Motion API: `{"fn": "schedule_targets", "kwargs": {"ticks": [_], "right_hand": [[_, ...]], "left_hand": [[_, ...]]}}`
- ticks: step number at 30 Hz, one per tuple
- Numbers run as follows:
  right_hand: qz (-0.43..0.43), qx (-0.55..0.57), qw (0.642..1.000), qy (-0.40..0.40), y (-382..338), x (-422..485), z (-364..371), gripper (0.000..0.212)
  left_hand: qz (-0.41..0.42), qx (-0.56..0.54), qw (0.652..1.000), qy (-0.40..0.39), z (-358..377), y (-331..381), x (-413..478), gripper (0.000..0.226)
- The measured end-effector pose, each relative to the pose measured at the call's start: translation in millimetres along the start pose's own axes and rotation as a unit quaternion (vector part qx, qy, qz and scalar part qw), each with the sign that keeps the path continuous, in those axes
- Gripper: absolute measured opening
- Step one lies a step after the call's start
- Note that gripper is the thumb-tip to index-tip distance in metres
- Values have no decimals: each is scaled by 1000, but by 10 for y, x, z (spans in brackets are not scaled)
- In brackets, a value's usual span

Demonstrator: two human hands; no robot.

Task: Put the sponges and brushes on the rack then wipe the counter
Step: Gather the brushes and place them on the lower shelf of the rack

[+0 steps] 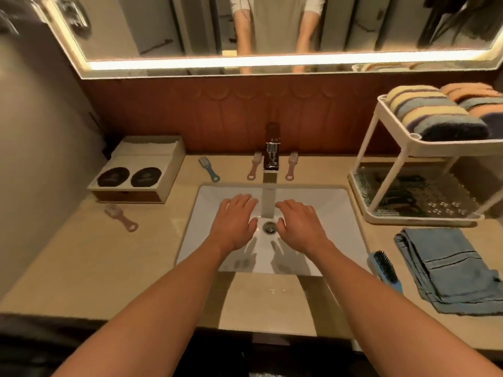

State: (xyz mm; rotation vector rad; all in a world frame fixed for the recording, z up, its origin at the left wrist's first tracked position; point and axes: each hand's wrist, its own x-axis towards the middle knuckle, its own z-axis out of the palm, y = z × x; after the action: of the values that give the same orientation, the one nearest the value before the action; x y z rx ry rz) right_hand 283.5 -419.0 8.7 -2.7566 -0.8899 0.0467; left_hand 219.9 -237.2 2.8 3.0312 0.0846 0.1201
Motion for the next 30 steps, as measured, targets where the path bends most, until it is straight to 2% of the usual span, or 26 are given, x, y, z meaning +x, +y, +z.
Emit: {"fn": "schedule_targets", "kwargs": {"ticks": [8,16,21,24,27,30], "right_hand": [[-75,-1,997,-17,-626,569,242,49],[-70,23,997,7,-831,1212,377,45],[-77,-9,997,11,-779,1594,565,43],[-64,-27,997,13,-753,1824,686,43],[-17,-27,999,14,-737,2044,767,48],[55,-41,998,7,-687,2305,817,59]], "left_hand": [[-66,-10,998,-6,56,-792,-6,55],[-78,-29,996,10,125,-1328,503,53],[-70,-42,996,27,241,-1536,935,47],[-56,-25,998,21,329,-1640,1145,49],[-69,-25,997,-4,433,-1732,1336,54],[-85,-11,996,-31,495,-1824,1567,72]]}}
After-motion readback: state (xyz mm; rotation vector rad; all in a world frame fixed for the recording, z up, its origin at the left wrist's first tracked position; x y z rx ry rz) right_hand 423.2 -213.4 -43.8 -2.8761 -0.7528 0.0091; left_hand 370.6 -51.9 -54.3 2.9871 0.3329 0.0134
